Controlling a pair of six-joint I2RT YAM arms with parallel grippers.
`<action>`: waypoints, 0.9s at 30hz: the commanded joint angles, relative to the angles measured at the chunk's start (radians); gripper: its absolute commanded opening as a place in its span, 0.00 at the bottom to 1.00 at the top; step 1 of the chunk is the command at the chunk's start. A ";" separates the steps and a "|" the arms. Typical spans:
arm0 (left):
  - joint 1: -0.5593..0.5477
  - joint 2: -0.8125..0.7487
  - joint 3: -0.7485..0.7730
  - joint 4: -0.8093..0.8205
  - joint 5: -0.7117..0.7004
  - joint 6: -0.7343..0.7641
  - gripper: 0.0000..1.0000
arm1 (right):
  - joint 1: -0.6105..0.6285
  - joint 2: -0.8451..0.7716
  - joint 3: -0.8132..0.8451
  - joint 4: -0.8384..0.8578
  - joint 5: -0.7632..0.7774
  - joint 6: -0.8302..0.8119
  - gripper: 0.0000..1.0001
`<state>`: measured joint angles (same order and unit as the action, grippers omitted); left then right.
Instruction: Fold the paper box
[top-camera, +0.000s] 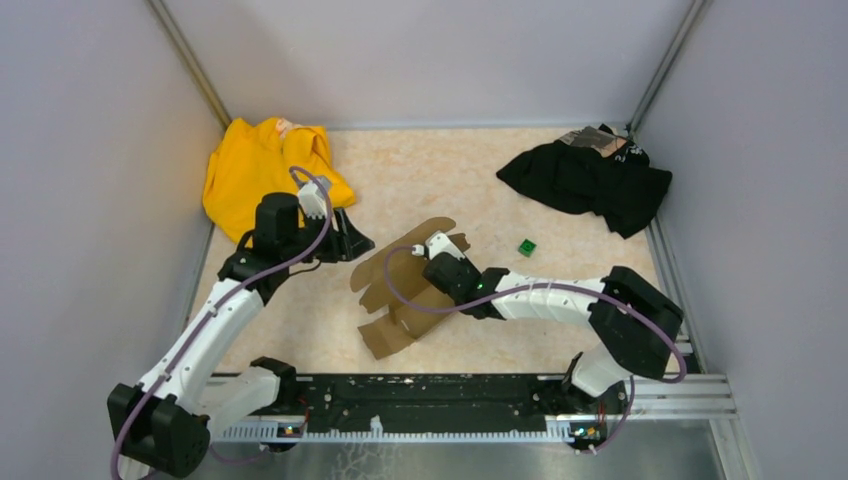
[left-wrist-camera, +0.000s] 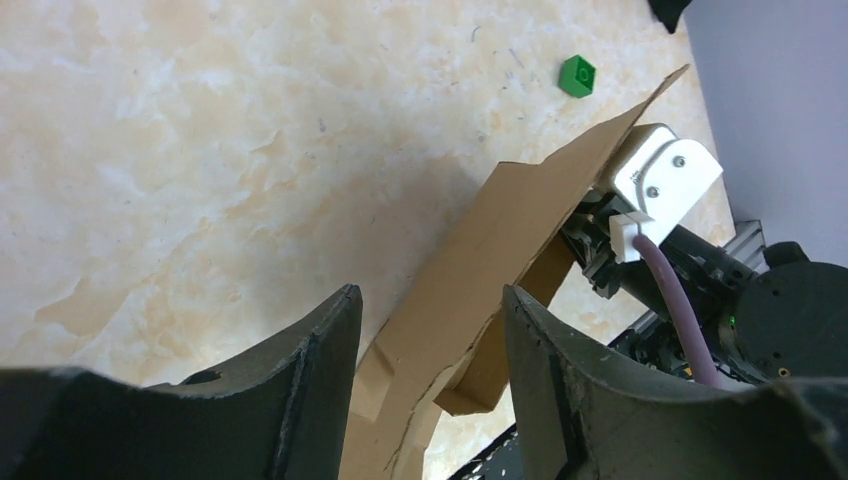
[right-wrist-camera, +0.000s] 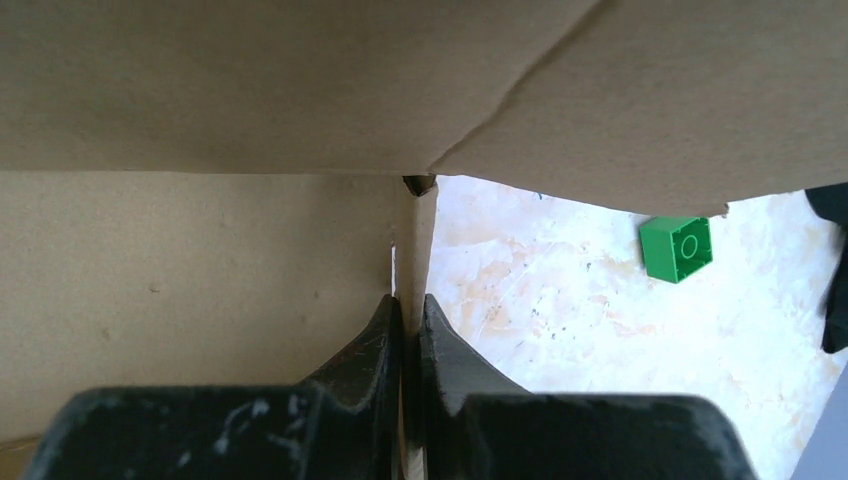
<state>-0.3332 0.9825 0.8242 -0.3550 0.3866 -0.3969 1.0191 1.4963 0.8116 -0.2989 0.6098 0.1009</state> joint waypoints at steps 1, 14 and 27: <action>0.005 0.048 0.032 -0.021 -0.041 -0.020 0.60 | 0.006 0.054 -0.006 0.011 0.047 -0.050 0.01; 0.020 0.112 0.045 0.000 -0.006 -0.021 0.60 | 0.004 0.088 0.047 -0.042 -0.114 0.036 0.15; 0.034 0.099 0.033 -0.008 0.020 0.003 0.60 | -0.047 -0.004 0.070 -0.030 -0.158 0.091 0.31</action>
<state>-0.3088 1.0943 0.8375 -0.3676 0.3809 -0.4133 0.9924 1.5616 0.8345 -0.3584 0.4660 0.1669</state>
